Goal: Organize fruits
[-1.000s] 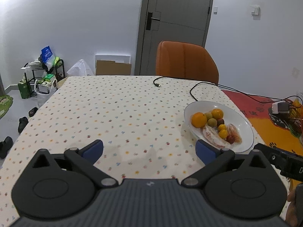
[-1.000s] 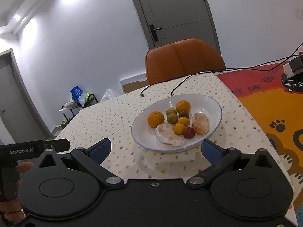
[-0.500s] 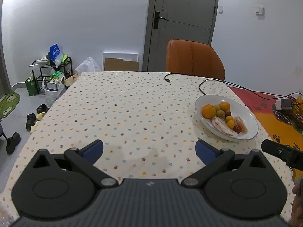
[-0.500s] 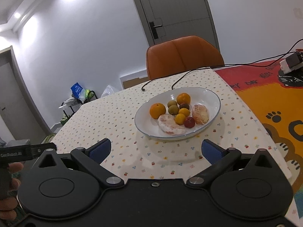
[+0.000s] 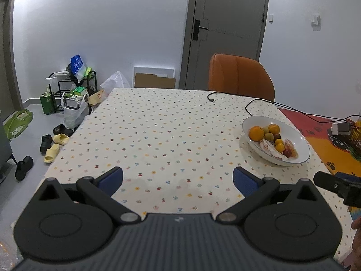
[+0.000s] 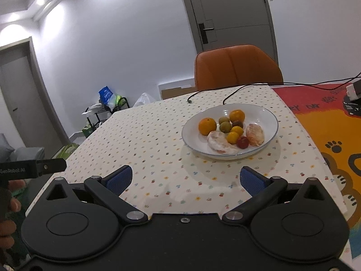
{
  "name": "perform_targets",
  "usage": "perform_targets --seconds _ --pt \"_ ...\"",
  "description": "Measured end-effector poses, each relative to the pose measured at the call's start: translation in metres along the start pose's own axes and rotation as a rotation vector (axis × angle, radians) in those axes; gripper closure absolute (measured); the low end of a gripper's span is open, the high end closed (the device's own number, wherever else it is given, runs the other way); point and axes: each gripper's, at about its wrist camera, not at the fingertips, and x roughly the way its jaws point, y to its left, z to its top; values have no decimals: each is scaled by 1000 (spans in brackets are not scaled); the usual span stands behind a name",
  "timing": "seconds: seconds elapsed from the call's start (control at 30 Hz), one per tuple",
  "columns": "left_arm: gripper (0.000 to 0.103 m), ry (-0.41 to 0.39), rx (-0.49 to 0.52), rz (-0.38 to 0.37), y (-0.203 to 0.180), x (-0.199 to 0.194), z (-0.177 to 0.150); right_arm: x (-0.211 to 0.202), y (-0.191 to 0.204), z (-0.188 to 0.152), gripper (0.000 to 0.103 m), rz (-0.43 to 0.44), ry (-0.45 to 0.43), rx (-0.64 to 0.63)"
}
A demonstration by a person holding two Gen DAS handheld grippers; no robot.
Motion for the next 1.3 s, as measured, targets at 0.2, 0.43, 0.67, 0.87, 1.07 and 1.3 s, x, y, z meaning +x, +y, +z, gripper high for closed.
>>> perform_targets --seconds 0.2,0.43,0.67,0.87,1.07,1.3 --pt "0 -10 -3 21 11 -11 -4 -6 8 -1 0 2 -7 2" --pt "0 -30 -6 28 17 -16 -2 -9 14 1 0 9 -20 8" --pt "0 -26 -5 14 16 -18 -4 -8 18 1 0 19 -11 -4" --pt "0 -23 6 15 13 -17 -4 -8 18 1 0 18 -16 -9" --pt "0 -21 10 17 12 -17 -5 -8 18 0 0 15 -14 -4" --pt "0 -20 10 17 12 -17 -5 -8 18 0 0 14 -17 -7"
